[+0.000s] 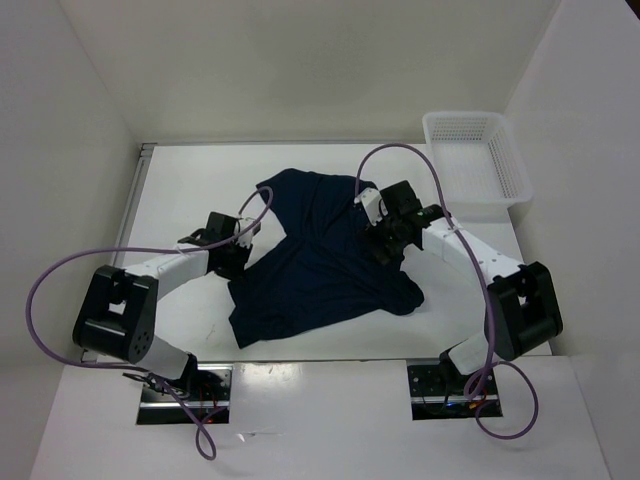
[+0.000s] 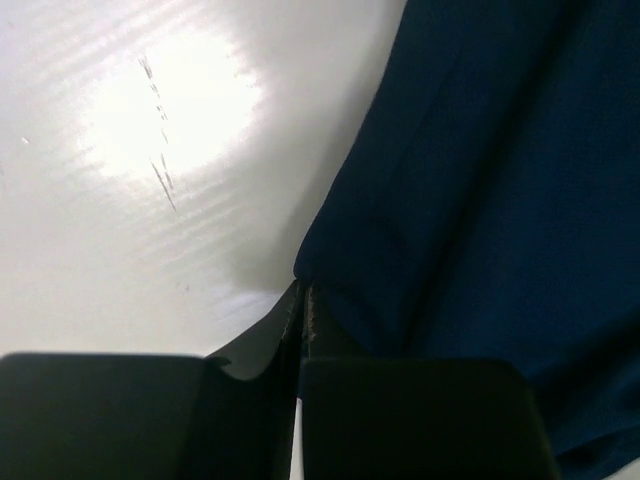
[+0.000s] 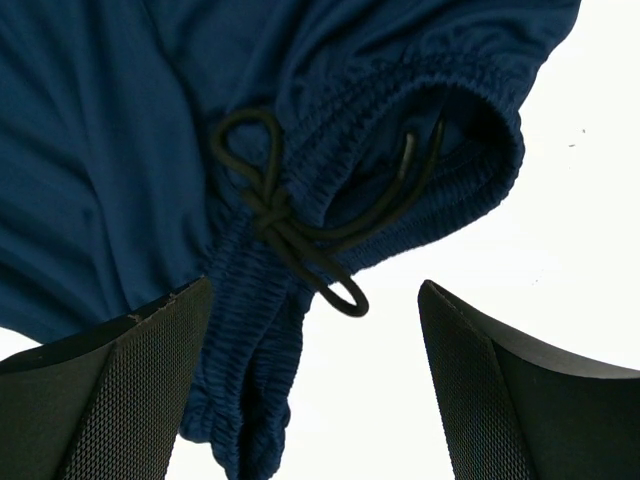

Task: Fold and stack the shorts
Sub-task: Flatten the shorts out

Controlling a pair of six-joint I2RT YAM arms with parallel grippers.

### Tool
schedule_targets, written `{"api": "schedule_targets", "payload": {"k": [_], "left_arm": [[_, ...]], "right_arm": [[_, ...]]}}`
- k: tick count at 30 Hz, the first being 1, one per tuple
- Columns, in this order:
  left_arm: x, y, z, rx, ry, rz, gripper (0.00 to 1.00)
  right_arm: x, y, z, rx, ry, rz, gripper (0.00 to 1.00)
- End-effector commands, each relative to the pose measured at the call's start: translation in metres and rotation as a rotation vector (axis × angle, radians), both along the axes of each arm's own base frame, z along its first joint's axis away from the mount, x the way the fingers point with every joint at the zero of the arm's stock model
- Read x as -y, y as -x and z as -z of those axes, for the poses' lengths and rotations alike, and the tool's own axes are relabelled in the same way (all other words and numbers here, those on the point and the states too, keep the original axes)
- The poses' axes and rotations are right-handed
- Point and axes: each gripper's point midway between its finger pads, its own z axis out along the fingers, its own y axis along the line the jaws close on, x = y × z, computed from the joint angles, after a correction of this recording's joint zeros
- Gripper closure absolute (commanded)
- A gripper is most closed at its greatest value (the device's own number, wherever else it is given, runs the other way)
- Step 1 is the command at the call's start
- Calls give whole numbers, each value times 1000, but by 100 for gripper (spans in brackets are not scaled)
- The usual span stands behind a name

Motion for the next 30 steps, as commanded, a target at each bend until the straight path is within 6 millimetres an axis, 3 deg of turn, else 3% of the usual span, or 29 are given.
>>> {"api": "schedule_targets", "payload": {"k": [1, 3, 5, 7, 8, 14, 16, 17, 18, 19, 20, 23, 26, 27, 30], "left_arm": [[-19, 2, 25, -13, -103, -38, 100], [-27, -31, 10, 104, -119, -88, 100], [-44, -76, -21, 228, -116, -171, 100], [-55, -99, -34, 277, -119, -215, 100], [-62, -116, -50, 345, -131, -249, 100], [-87, -156, -80, 512, -161, -351, 98], [-92, -164, -92, 536, -166, -370, 83], [-90, -160, -88, 509, -161, -357, 65], [-89, -151, -89, 474, -162, -347, 33], [-82, -146, -90, 462, -162, -329, 28], [-77, -141, -92, 450, -155, -311, 25], [-51, -99, -101, 345, -91, -208, 24], [-34, -33, -105, 216, -35, -119, 25], [-28, 2, -99, 163, -25, -81, 25], [-24, 50, -83, 88, -40, -23, 31]], "right_arm": [[2, -6, 3, 49, 36, -25, 12], [3, -8, 1, 62, 45, -29, 12], [5, -5, 6, 51, 50, -29, 12], [5, -5, 8, 53, 49, -29, 12], [5, -5, 8, 53, 49, -29, 12], [5, -8, -2, 81, 45, -23, 12], [7, -9, -5, 92, 48, -18, 12], [7, -9, -5, 92, 48, -18, 12], [5, -9, -10, 97, 37, -23, 12], [5, -5, -8, 82, 42, -39, 12], [3, -5, -11, 78, 33, -46, 12], [-3, 3, -21, 61, 8, -99, 12], [-8, 9, -23, 32, -5, -152, 16], [-16, 17, -21, 8, -23, -194, 21], [-33, 42, -16, -59, -33, -296, 30]]}}
